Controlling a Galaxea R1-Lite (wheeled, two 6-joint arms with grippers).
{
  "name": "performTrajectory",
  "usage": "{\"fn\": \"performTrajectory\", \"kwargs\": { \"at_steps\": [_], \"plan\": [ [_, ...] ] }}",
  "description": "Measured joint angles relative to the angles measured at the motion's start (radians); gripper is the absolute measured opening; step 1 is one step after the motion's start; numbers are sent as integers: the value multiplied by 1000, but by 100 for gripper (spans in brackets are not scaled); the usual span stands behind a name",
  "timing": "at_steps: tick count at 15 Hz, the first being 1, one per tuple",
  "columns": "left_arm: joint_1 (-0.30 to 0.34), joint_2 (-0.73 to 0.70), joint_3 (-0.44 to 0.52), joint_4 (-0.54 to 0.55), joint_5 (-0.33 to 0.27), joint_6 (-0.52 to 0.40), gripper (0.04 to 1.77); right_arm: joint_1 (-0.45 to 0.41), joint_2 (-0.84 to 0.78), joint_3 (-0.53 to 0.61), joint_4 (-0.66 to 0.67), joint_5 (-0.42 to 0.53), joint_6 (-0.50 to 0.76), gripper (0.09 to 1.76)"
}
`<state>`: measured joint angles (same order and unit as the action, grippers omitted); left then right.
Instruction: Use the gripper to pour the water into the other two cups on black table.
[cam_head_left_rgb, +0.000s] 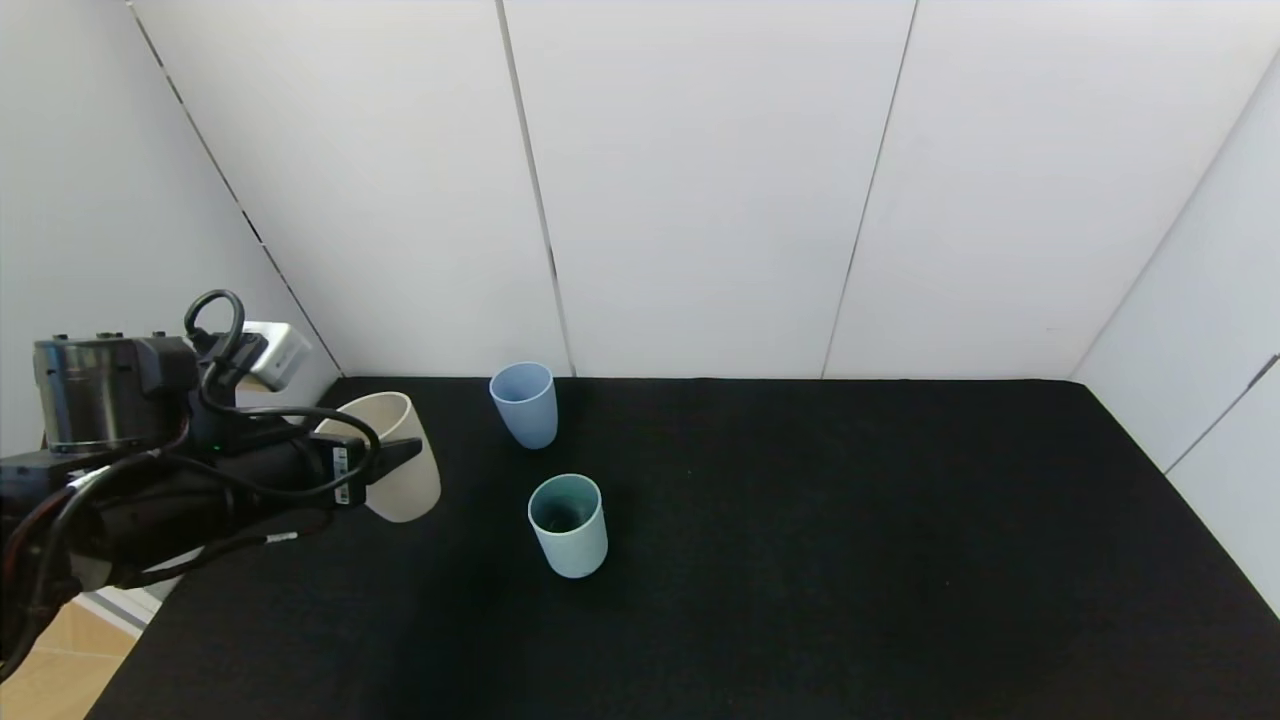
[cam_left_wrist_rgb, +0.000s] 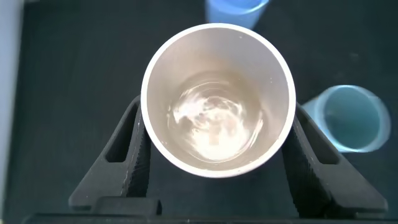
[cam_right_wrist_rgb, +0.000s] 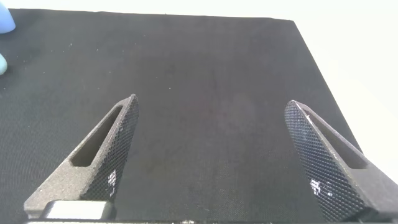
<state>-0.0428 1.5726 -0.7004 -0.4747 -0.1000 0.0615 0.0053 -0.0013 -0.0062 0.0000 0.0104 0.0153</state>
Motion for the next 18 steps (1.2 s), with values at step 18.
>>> {"fn": "performTrajectory", "kwargs": {
  "at_steps": [18],
  "plan": [
    [-290,-53,-102,283,203,413,123,0,0,0,0,0,0,171]
  ]
}}
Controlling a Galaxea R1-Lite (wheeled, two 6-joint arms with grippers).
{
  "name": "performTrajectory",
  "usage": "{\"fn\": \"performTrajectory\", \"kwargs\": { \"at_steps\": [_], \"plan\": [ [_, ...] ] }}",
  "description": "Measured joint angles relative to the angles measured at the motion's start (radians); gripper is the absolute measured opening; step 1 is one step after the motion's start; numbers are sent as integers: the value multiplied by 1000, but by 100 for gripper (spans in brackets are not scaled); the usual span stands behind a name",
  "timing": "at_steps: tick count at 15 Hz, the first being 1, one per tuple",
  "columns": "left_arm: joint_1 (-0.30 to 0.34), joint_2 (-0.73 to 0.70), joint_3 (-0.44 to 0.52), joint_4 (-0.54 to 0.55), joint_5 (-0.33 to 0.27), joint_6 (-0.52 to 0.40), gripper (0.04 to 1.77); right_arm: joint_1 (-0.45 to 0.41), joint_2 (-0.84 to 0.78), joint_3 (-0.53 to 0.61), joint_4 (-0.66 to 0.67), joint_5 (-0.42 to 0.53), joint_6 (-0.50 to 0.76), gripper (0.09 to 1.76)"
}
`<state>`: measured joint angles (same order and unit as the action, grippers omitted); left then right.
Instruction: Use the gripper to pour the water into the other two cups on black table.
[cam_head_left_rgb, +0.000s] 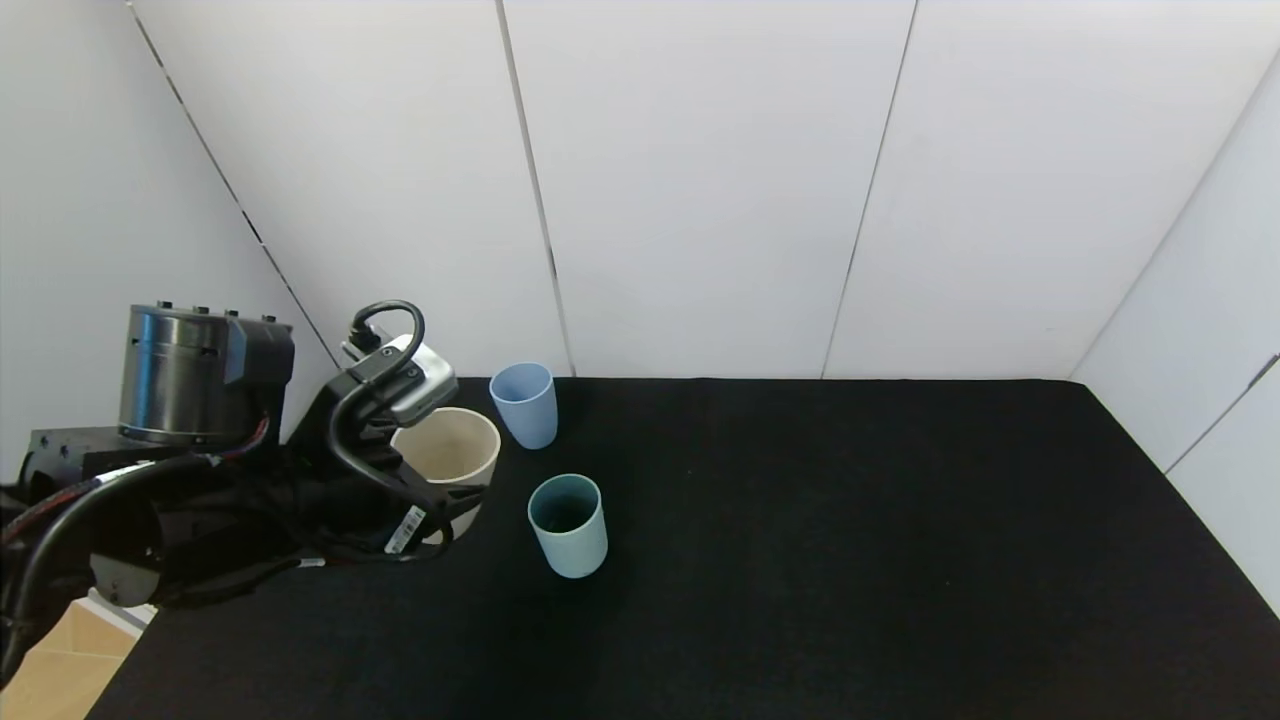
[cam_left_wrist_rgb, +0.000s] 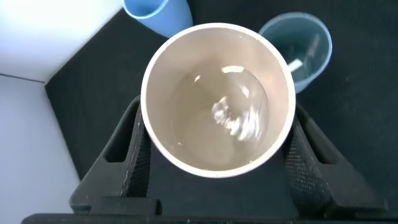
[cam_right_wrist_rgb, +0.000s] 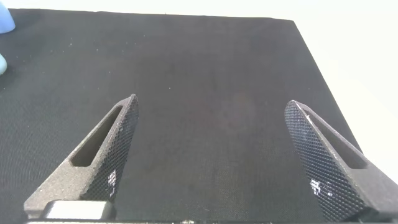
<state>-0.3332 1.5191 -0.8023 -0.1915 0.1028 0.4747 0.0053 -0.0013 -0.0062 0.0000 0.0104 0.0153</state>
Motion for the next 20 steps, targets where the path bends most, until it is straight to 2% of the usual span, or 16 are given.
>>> {"fn": "performTrajectory", "kwargs": {
  "at_steps": [4,11,20],
  "plan": [
    [-33,9,-1,41,39,22,123,0,0,0,0,0,0,171],
    [-63,67,-27,44,101,85,123,0,0,0,0,0,0,171],
    [-116,187,-93,44,209,159,123,0,0,0,0,0,0,171]
  ]
}}
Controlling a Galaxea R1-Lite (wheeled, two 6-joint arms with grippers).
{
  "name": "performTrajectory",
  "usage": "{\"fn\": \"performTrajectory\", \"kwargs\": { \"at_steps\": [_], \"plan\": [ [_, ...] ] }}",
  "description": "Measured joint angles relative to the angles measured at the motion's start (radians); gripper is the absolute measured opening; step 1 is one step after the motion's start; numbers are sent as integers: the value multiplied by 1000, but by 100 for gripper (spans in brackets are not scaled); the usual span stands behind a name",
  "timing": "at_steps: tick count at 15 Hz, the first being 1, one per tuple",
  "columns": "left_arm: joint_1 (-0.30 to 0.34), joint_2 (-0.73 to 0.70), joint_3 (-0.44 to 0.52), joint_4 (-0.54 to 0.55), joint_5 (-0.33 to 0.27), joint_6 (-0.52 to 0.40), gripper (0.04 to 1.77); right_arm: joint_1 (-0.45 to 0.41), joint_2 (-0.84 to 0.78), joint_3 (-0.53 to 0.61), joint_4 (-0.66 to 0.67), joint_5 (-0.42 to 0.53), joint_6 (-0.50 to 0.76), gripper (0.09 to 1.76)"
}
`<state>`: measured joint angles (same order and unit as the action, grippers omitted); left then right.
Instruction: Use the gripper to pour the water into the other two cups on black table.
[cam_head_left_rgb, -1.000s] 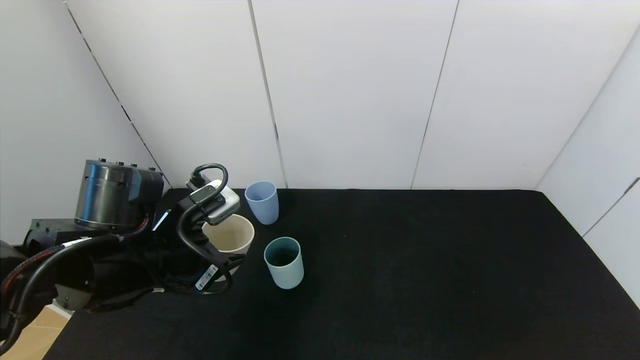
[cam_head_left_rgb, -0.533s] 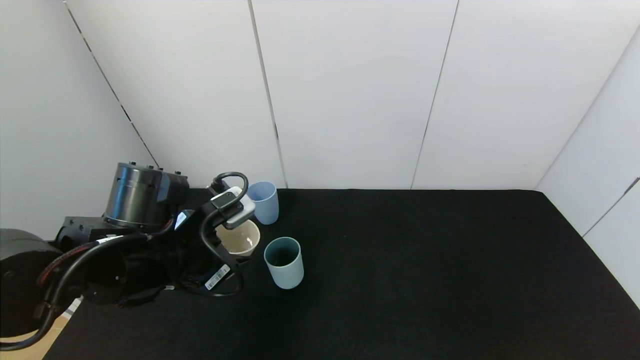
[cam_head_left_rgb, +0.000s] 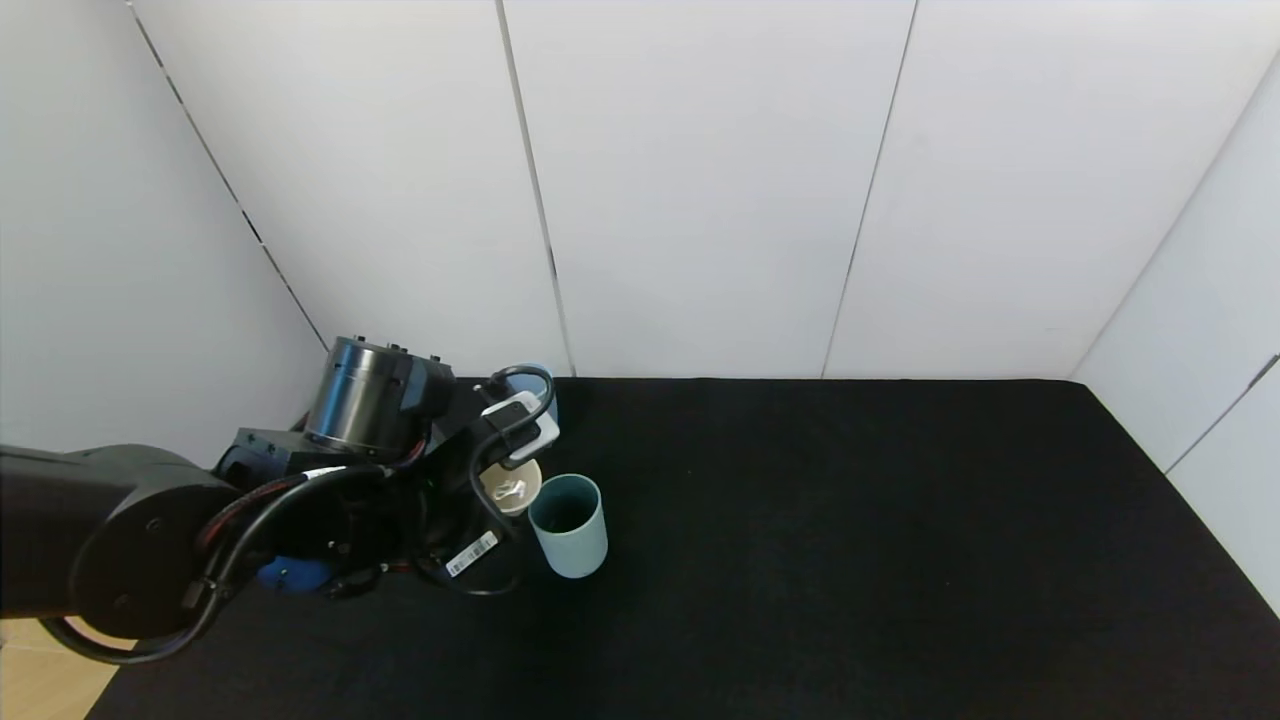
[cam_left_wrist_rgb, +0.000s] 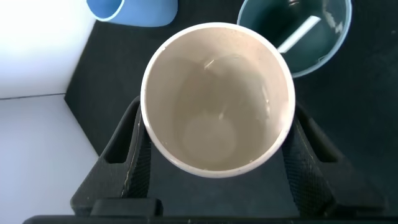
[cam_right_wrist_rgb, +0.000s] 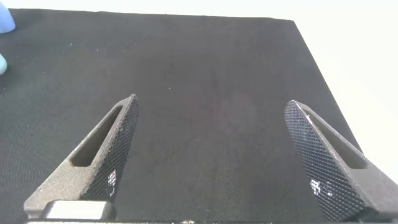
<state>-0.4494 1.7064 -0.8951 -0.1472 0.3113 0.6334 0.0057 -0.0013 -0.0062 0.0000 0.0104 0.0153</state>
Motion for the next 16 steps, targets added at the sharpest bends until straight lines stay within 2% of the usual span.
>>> {"fn": "performTrajectory", "kwargs": {
  "at_steps": [6,16],
  "plan": [
    [-26,52,-47,-1,90,68,123,0,0,0,0,0,0,171],
    [-66,54,-64,-12,232,173,123,0,0,0,0,0,0,171]
  ]
}}
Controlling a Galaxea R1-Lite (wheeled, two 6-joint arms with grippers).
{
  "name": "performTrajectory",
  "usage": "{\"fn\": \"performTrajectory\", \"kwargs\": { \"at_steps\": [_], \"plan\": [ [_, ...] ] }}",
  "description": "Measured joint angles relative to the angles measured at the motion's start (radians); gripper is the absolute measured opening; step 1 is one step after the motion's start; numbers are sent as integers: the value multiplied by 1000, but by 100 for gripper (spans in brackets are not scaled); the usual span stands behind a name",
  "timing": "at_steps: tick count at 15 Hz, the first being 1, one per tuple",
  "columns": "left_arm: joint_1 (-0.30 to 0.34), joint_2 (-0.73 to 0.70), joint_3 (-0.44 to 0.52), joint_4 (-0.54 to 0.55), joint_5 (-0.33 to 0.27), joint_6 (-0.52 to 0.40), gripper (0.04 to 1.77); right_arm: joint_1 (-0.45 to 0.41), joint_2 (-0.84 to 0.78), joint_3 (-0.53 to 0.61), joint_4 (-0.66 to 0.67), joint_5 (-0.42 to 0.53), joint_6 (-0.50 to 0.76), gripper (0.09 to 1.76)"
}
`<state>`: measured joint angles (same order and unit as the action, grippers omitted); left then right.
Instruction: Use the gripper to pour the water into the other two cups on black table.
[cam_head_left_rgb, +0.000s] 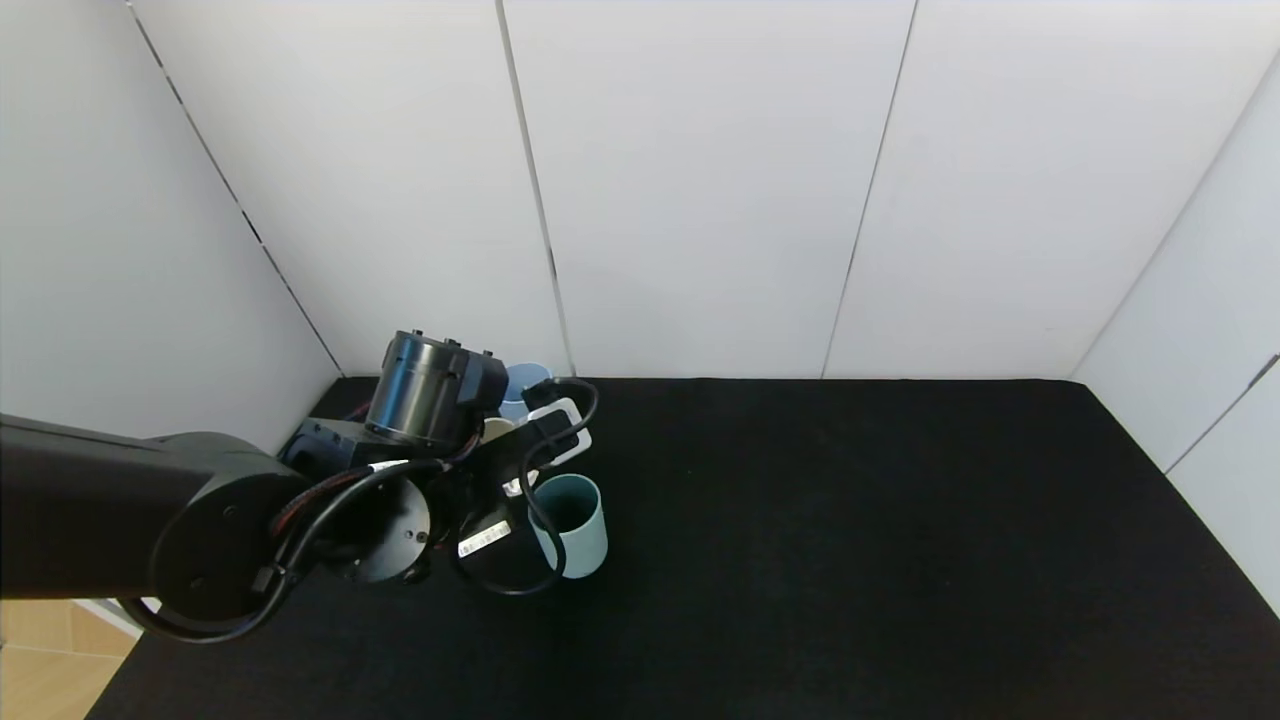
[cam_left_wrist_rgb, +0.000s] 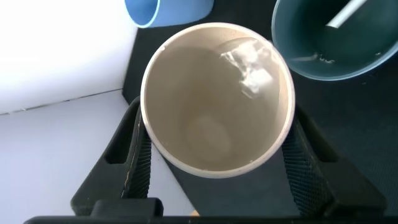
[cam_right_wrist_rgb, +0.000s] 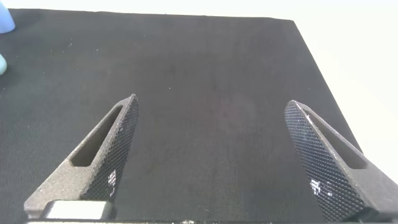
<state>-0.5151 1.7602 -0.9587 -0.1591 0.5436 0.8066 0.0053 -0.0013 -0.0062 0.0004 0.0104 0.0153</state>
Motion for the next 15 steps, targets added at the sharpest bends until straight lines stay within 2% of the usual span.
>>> {"fn": "performTrajectory", "kwargs": {
  "at_steps": [5,9,15],
  "plan": [
    [-43,-5,-1,6,66,24,123,0,0,0,0,0,0,171],
    [-55,-11,8,10,108,54,123,0,0,0,0,0,0,171],
    [-74,-16,12,8,144,87,123,0,0,0,0,0,0,171]
  ]
}}
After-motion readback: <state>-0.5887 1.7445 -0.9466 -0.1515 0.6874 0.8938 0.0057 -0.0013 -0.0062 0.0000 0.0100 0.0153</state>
